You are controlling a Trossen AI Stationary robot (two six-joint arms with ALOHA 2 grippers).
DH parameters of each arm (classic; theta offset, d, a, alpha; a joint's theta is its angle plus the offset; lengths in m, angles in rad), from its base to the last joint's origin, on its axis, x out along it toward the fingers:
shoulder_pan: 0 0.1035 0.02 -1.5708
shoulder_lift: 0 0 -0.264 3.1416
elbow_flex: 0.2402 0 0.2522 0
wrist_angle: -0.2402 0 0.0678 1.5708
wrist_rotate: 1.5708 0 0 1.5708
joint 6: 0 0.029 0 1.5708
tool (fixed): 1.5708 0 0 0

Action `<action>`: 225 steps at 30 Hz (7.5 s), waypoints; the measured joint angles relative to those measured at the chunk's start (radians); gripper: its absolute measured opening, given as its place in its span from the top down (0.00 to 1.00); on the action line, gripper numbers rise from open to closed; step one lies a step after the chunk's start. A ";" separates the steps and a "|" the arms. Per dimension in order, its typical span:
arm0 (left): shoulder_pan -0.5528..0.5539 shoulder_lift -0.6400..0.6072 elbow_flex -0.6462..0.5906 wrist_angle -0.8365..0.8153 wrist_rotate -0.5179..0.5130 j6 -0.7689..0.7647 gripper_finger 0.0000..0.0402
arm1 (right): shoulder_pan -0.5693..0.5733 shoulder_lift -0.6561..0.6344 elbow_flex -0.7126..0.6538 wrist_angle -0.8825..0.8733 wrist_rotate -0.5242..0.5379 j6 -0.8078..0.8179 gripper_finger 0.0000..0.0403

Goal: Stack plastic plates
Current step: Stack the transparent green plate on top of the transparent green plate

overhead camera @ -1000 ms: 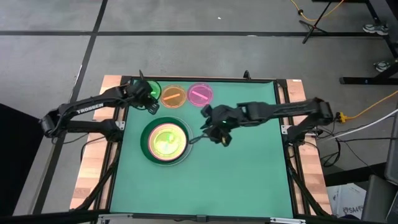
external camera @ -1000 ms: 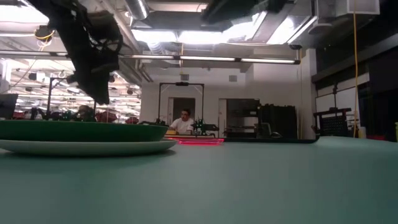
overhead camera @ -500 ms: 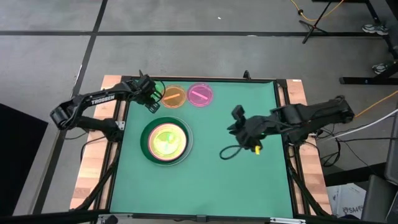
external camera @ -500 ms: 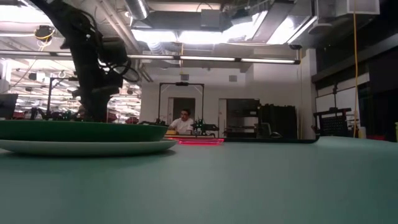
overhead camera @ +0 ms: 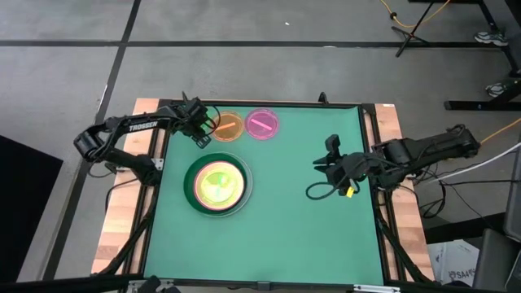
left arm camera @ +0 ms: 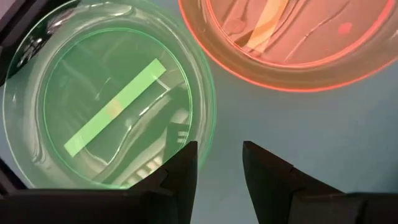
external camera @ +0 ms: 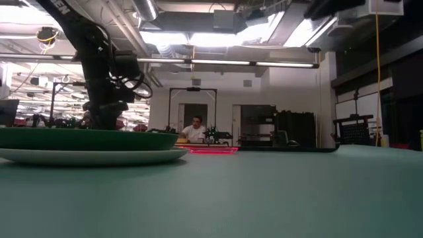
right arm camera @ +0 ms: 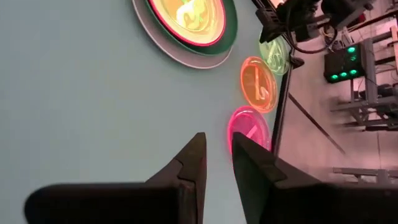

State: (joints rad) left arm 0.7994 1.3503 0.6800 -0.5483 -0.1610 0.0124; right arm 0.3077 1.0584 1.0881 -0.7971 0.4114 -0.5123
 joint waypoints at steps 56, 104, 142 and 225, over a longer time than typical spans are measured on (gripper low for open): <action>0.033 0.162 0.001 0.095 -0.056 -0.007 0.82 | 0.000 -0.098 -0.345 0.339 -0.030 0.149 0.82; -0.116 0.053 0.225 -0.268 -0.065 -0.093 0.98 | 0.000 -0.098 -0.345 0.338 -0.030 0.149 0.82; -1.120 0.056 0.580 -0.472 -0.199 -0.727 0.98 | 0.000 -0.098 -0.345 0.335 -0.030 0.148 0.82; -1.129 0.350 0.579 -0.514 -0.098 -0.603 0.74 | 0.000 -0.098 -0.345 0.335 -0.031 0.148 0.82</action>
State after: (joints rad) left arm -0.3292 1.7004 1.2594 -1.0620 -0.2593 -0.5911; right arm 0.3077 0.9607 0.7429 -0.4618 0.3805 -0.3641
